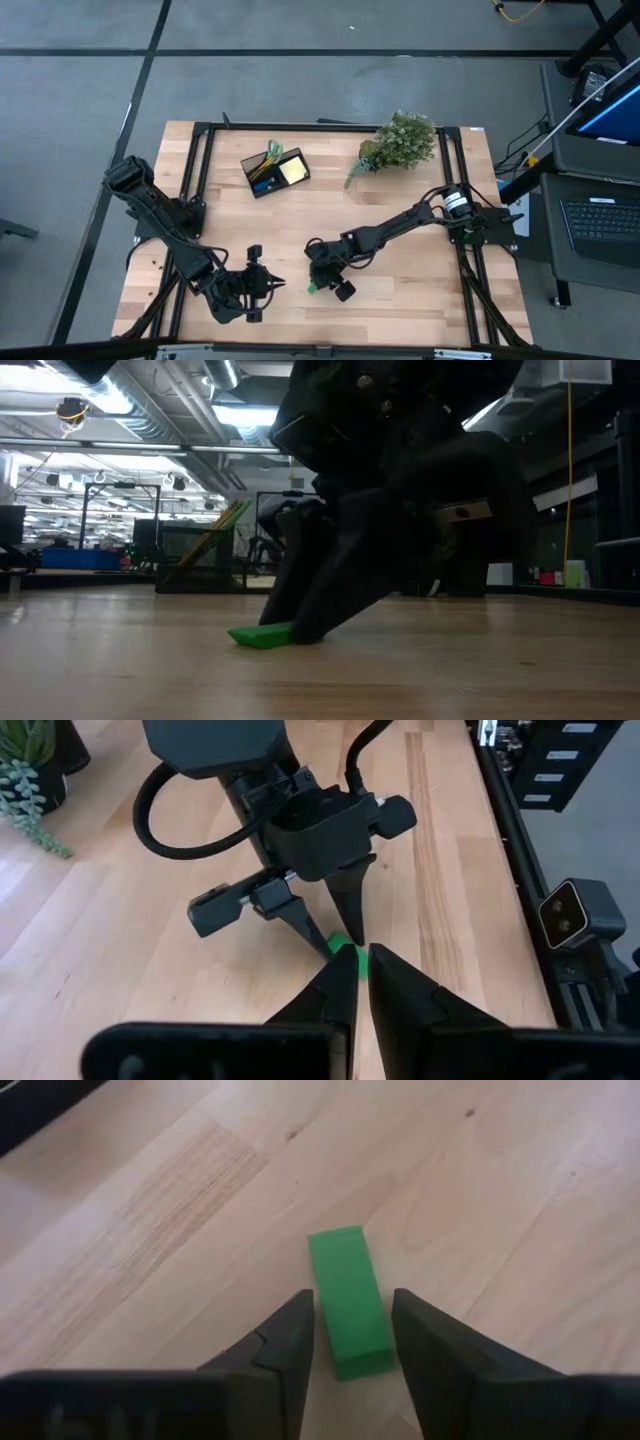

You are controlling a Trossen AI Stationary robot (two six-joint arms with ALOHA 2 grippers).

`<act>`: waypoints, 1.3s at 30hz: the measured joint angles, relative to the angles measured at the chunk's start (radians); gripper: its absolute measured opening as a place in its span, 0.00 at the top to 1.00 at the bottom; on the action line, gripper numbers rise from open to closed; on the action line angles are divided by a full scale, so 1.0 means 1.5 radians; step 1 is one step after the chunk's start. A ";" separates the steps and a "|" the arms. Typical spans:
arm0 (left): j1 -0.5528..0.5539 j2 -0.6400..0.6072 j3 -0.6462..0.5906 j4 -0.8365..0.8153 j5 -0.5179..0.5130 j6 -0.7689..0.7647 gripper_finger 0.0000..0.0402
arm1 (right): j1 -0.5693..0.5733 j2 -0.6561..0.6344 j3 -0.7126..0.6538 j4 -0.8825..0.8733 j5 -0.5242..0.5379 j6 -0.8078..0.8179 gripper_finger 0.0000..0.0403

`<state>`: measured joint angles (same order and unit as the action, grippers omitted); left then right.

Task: Pick and place office supplies into organizer
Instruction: Put the green eraser into the desk organizer

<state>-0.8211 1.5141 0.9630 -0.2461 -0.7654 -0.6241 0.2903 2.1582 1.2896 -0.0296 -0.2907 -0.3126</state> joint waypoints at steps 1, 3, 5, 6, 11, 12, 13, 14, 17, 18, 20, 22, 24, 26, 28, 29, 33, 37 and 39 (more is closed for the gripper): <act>0.000 0.000 0.000 0.000 0.000 0.001 0.95 | 0.000 0.000 0.000 0.000 -0.001 0.009 0.68; 0.000 0.000 0.000 0.000 0.000 0.013 0.95 | 0.000 0.000 0.000 0.000 0.000 0.026 0.72; 0.000 0.000 0.000 0.000 0.000 0.027 0.96 | -0.002 0.001 0.000 0.000 0.000 0.031 0.75; 0.000 0.000 0.000 0.000 0.000 0.029 0.96 | -0.002 0.001 0.000 0.000 0.000 0.030 0.77; 0.000 0.000 0.000 0.000 0.000 0.029 0.96 | -0.004 0.001 -0.001 0.000 -0.003 0.031 0.83; 0.000 0.000 0.000 0.000 0.000 0.029 0.96 | -0.004 0.001 -0.001 0.000 -0.004 0.031 0.84; 0.000 0.000 0.000 0.000 0.000 0.029 0.96 | -0.004 0.001 -0.001 0.000 -0.004 0.031 0.84; 0.000 0.000 0.000 0.001 0.000 0.029 0.96 | -0.004 0.001 -0.001 0.000 -0.004 0.031 0.84; 0.000 0.000 0.000 0.001 0.000 0.029 0.96 | -0.004 0.001 -0.001 0.000 -0.004 0.031 0.83; 0.000 0.000 0.000 0.001 0.000 0.029 0.96 | -0.004 0.001 0.001 -0.002 -0.004 0.031 0.82; 0.000 0.000 0.000 0.001 0.001 0.029 0.96 | -0.004 0.001 0.006 -0.010 -0.004 0.031 0.82; 0.000 0.000 0.000 0.001 0.001 0.029 0.96 | -0.005 0.002 0.011 -0.016 -0.011 0.032 0.82; 0.000 0.000 0.000 0.002 0.001 0.029 0.96 | -0.005 0.002 0.015 -0.022 -0.014 0.034 0.82; 0.000 0.000 0.000 0.002 0.001 0.029 0.96 | -0.005 0.003 0.023 -0.042 -0.013 0.030 0.81; 0.000 0.000 0.000 0.002 0.001 0.029 0.96 | -0.004 0.003 0.032 -0.065 -0.010 0.033 0.79; 0.000 0.000 0.000 0.002 0.001 0.029 0.96 | -0.004 0.003 0.035 -0.077 -0.010 0.037 0.78; 0.000 0.000 0.000 0.002 0.001 0.029 0.96 | -0.003 0.003 0.053 -0.114 -0.012 0.048 0.71; 0.000 0.000 0.000 0.002 0.001 0.029 0.96 | -0.002 0.003 0.070 -0.144 -0.011 0.047 0.66; 0.000 0.000 0.000 0.002 0.001 0.028 0.96 | 0.002 0.003 0.085 -0.178 0.011 0.043 0.65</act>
<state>-0.8211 1.5143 0.9634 -0.2432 -0.7643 -0.5823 0.2940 2.1628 1.4177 -0.2965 -0.2739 -0.2477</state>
